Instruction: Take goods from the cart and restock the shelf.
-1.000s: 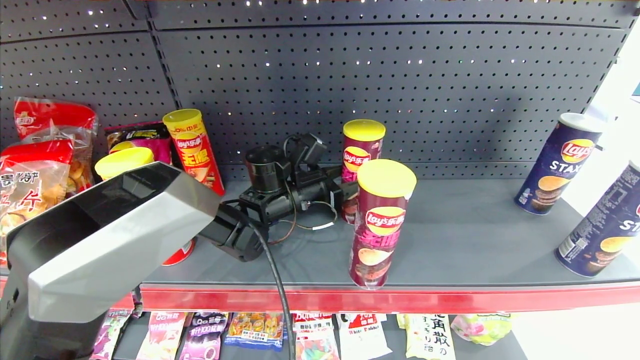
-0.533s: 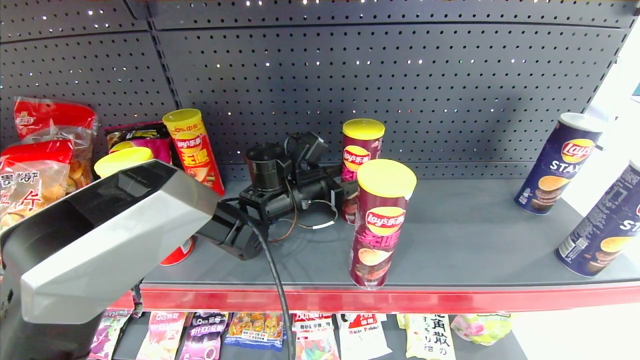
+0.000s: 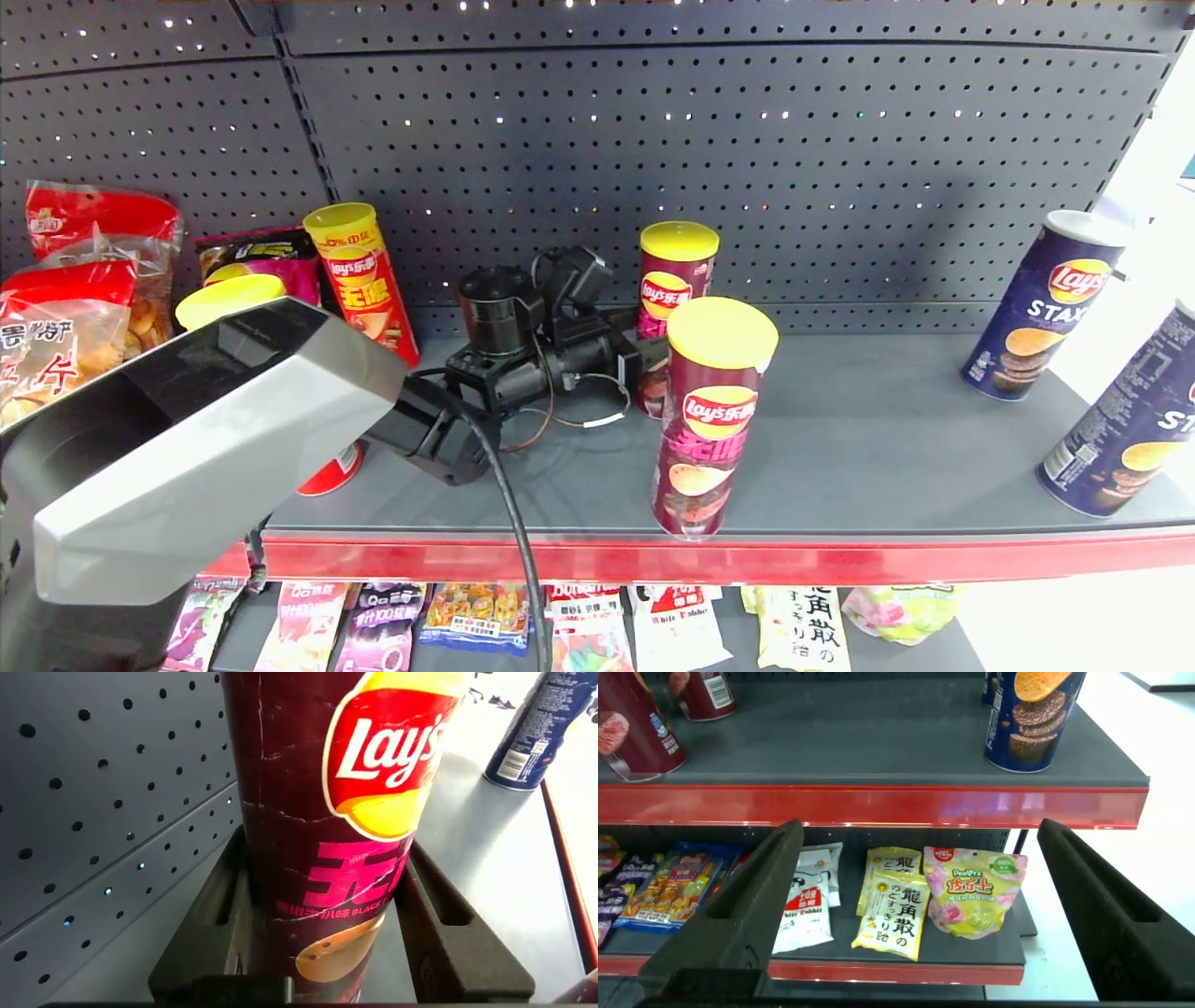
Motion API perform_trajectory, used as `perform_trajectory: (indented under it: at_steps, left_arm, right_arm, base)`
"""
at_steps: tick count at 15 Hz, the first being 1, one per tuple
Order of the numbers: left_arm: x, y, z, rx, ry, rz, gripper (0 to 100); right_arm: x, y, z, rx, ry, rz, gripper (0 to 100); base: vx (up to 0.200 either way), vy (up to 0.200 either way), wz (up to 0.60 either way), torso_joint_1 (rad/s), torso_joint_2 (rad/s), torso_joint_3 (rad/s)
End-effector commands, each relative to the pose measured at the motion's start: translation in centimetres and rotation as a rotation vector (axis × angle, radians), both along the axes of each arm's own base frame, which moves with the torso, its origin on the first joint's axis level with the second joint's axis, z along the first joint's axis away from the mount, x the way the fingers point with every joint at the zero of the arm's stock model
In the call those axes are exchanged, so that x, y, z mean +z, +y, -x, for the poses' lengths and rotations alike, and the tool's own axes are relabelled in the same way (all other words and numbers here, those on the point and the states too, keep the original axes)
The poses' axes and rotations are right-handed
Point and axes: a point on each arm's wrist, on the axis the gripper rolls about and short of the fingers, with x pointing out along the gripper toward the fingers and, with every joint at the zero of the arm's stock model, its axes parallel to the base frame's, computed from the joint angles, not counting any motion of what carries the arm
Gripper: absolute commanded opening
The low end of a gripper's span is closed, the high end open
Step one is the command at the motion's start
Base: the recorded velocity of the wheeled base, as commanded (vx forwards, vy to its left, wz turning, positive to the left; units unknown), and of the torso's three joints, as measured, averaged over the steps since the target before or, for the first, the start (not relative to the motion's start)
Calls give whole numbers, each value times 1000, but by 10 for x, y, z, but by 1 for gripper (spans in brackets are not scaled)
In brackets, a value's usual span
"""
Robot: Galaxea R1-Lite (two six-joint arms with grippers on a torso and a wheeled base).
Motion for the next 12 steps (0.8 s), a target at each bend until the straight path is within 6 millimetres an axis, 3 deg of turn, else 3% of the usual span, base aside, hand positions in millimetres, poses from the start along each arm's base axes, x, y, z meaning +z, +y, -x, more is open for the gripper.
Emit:
perform_trajectory:
  at_steps: [1, 7, 12]
  left_arm:
    - [1, -2, 2, -7, -6, 1, 100]
    - [10, 1, 4, 29, -12, 12, 100]
    - [18, 29, 27, 80, 53, -23, 100]
  right_arm:
    - [0, 0, 0, 1, -1, 0, 100]
    - [0, 0, 0, 1, -1, 0, 100]
    - [0, 0, 0, 1, -1, 0, 100]
  base:
    - [0, 0, 0, 0, 0, 0]
    - [0, 0, 0, 0, 0, 0]
    - [0, 0, 0, 0, 0, 0]
